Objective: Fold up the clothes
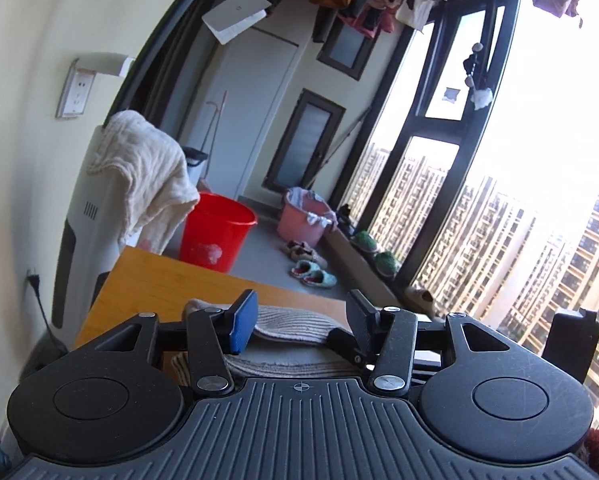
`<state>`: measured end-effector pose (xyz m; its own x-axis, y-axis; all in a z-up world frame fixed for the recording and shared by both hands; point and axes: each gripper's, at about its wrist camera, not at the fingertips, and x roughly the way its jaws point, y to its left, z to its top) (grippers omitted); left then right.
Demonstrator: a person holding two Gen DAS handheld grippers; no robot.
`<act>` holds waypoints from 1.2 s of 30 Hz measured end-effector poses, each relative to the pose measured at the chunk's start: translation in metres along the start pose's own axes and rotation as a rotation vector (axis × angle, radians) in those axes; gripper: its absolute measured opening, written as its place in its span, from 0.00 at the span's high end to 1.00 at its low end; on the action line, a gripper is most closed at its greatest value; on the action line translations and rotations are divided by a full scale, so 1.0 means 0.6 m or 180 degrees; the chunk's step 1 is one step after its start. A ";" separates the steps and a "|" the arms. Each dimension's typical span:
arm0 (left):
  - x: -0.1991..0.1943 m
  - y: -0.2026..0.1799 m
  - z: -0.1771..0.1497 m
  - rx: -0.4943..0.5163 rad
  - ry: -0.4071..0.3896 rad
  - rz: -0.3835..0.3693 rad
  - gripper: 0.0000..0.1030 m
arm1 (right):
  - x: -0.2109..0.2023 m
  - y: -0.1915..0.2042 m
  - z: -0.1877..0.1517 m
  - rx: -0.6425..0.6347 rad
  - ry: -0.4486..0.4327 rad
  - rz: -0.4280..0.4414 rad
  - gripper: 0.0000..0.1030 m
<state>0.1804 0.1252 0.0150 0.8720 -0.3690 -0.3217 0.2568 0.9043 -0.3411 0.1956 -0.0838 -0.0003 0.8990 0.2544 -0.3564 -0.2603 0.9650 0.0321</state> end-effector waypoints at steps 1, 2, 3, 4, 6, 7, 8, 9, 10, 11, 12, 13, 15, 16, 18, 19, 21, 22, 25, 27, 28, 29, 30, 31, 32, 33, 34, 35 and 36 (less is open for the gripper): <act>0.013 0.005 -0.009 -0.0027 0.0067 0.0054 0.53 | -0.005 -0.004 -0.003 0.0017 0.0007 0.0050 0.00; 0.027 0.015 -0.020 -0.0105 0.0140 0.0092 0.62 | -0.009 -0.009 -0.005 0.0050 0.0029 0.0109 0.00; 0.037 0.026 -0.028 -0.0185 0.0194 0.0103 0.69 | -0.013 -0.013 -0.008 0.0108 0.0062 0.0161 0.00; 0.041 0.031 -0.033 -0.0208 0.0204 0.0105 0.68 | -0.016 -0.015 -0.011 0.0152 0.0083 0.0181 0.00; 0.045 0.034 -0.041 -0.0163 0.0180 0.0128 0.68 | -0.016 -0.016 -0.014 0.0185 0.0087 0.0177 0.00; 0.049 0.034 -0.044 -0.0113 0.0166 0.0152 0.68 | -0.010 -0.018 -0.017 0.0235 0.0098 0.0198 0.00; 0.054 0.033 -0.044 -0.0048 0.0157 0.0179 0.68 | -0.003 -0.022 -0.019 0.0309 0.0119 0.0233 0.00; 0.059 0.032 -0.045 0.0013 0.0152 0.0201 0.68 | 0.006 -0.028 -0.023 0.0403 0.0140 0.0297 0.00; 0.066 0.034 -0.047 0.0032 0.0159 0.0228 0.68 | 0.016 -0.037 -0.026 0.0512 0.0161 0.0382 0.00; 0.075 0.038 -0.051 0.0021 0.0175 0.0259 0.68 | 0.026 -0.046 -0.030 0.0620 0.0182 0.0466 0.00; 0.082 0.041 -0.055 -0.0004 0.0193 0.0287 0.68 | 0.027 -0.050 -0.030 0.0666 0.0196 0.0500 0.00; 0.088 0.044 -0.057 -0.0034 0.0211 0.0313 0.68 | 0.023 -0.051 -0.027 0.0670 0.0206 0.0500 0.00; 0.085 0.039 -0.053 -0.0003 0.0208 0.0327 0.68 | 0.015 -0.054 -0.022 0.0677 0.0225 0.0500 0.00; 0.081 0.036 -0.050 0.0023 0.0201 0.0329 0.69 | 0.007 -0.052 -0.018 0.0617 0.0206 0.0475 0.00; 0.073 0.028 -0.044 0.0076 0.0188 0.0333 0.69 | -0.016 -0.047 -0.006 0.0438 0.0127 0.0428 0.00; 0.066 0.024 -0.038 0.0088 0.0165 0.0317 0.69 | -0.025 -0.045 0.000 0.0376 0.0094 0.0421 0.00; 0.049 0.016 -0.026 0.0103 0.0090 0.0274 0.50 | -0.039 -0.047 0.009 0.0319 0.0041 0.0411 0.00; 0.042 0.011 -0.021 0.0126 0.0047 0.0271 0.40 | -0.044 -0.049 0.012 0.0311 0.0029 0.0396 0.00; 0.021 -0.005 -0.010 0.0249 -0.0063 0.0289 0.18 | -0.051 -0.060 0.013 0.0368 0.0061 0.0347 0.00; 0.006 -0.014 -0.006 0.0326 -0.0124 0.0314 0.15 | -0.053 -0.068 0.008 0.0441 0.0110 0.0315 0.00; -0.003 -0.012 -0.005 0.0283 -0.0146 0.0323 0.14 | -0.054 -0.072 0.005 0.0474 0.0130 0.0302 0.00; -0.010 -0.009 -0.004 0.0222 -0.0155 0.0328 0.13 | -0.055 -0.075 0.002 0.0505 0.0138 0.0291 0.00; -0.015 -0.005 -0.004 0.0167 -0.0151 0.0329 0.13 | -0.055 -0.078 -0.001 0.0529 0.0143 0.0284 0.00; -0.018 -0.001 -0.005 0.0125 -0.0128 0.0338 0.13 | -0.055 -0.080 -0.003 0.0543 0.0150 0.0280 0.00; -0.020 0.002 -0.007 0.0113 -0.0104 0.0353 0.13 | -0.052 -0.080 -0.003 0.0554 0.0167 0.0278 0.00; -0.019 0.003 -0.010 0.0124 -0.0084 0.0375 0.12 | -0.048 -0.079 -0.003 0.0563 0.0196 0.0295 0.00; -0.016 0.003 -0.013 0.0148 -0.0058 0.0411 0.12 | -0.045 -0.078 -0.003 0.0571 0.0229 0.0321 0.00; -0.014 0.003 -0.015 0.0168 -0.0040 0.0444 0.12 | -0.041 -0.075 -0.003 0.0553 0.0265 0.0348 0.00; -0.012 0.002 -0.017 0.0177 -0.0033 0.0465 0.12 | -0.037 -0.070 -0.004 0.0517 0.0304 0.0375 0.00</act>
<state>0.1703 0.1270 0.0081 0.9059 -0.2306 -0.3552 0.1493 0.9588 -0.2418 0.1860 -0.1303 0.0042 0.8263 0.3663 -0.4278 -0.2946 0.9285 0.2259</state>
